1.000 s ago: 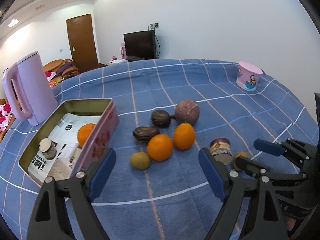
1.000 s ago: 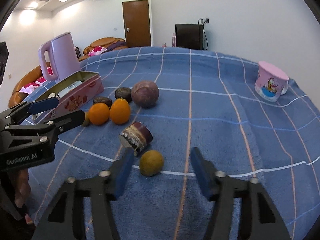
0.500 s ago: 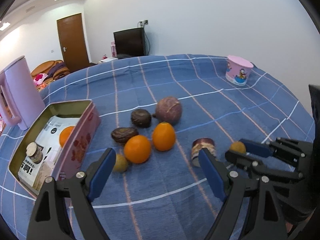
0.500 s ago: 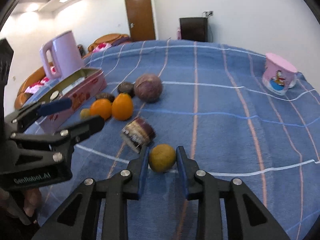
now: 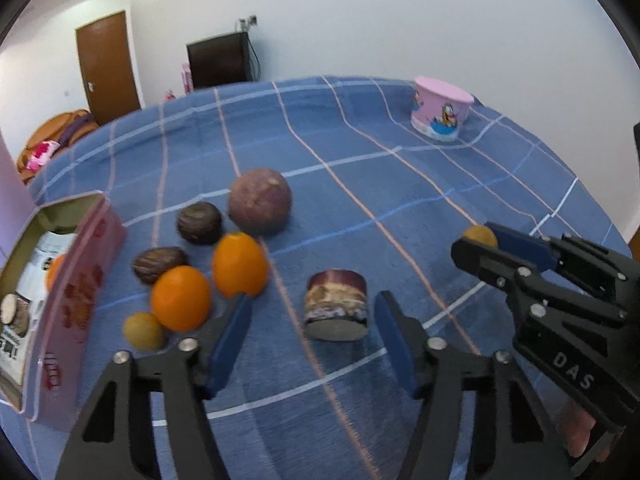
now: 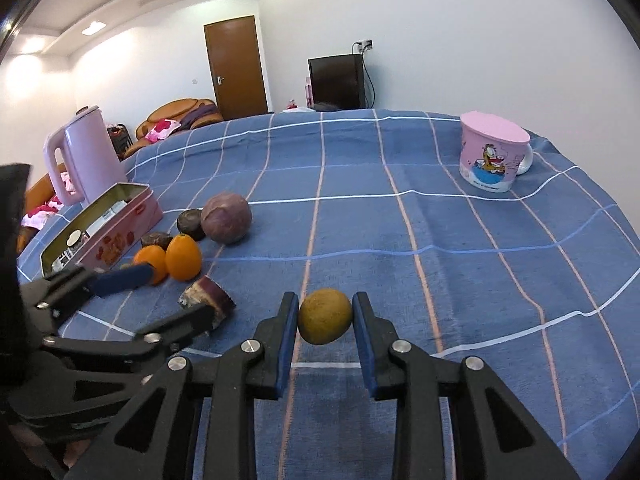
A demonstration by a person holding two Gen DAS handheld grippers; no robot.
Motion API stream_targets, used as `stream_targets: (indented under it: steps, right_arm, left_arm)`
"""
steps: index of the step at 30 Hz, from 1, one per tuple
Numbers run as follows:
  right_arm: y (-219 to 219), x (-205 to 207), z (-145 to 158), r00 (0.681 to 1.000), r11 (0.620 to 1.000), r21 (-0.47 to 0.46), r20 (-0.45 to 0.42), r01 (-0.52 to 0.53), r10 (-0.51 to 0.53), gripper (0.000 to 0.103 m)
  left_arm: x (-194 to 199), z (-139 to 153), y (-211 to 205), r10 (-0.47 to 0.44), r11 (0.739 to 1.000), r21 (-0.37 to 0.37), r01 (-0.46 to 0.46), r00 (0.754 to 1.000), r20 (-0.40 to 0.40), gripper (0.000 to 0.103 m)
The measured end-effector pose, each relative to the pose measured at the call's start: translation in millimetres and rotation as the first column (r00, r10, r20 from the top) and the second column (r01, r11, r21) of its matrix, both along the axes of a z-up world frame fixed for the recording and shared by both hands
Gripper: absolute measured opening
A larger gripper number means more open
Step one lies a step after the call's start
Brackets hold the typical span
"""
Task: Organize fruits
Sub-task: 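Grasp the brown-labelled can with the left tool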
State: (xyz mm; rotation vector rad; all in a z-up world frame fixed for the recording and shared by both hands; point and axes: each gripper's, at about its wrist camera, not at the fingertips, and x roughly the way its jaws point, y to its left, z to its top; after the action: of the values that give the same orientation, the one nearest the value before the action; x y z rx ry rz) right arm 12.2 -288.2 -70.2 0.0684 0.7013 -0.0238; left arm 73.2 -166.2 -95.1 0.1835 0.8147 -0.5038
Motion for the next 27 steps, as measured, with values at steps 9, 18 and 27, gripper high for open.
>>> stream_targets:
  steps: [9, 18, 27]
  right_arm:
    - [4, 4, 6, 1.0, 1.0, -0.004, 0.022, 0.003, -0.003, 0.03]
    - [20, 18, 7, 0.998, 1.0, -0.003, 0.063, -0.01, 0.01, 0.03]
    - [26, 18, 12, 0.993, 1.0, -0.016, 0.122, -0.006, 0.008, 0.029]
  left_arm:
    - [4, -5, -4, -0.027, 0.999, -0.019, 0.026, 0.999, -0.028, 0.036]
    - [1, 7, 24, 0.078, 0.996, -0.047, -0.074, 0.994, 0.083, 0.036]
    - [-3, 18, 44, 0.157, 0.984, -0.108, -0.142, 0.977, 0.144, 0.036]
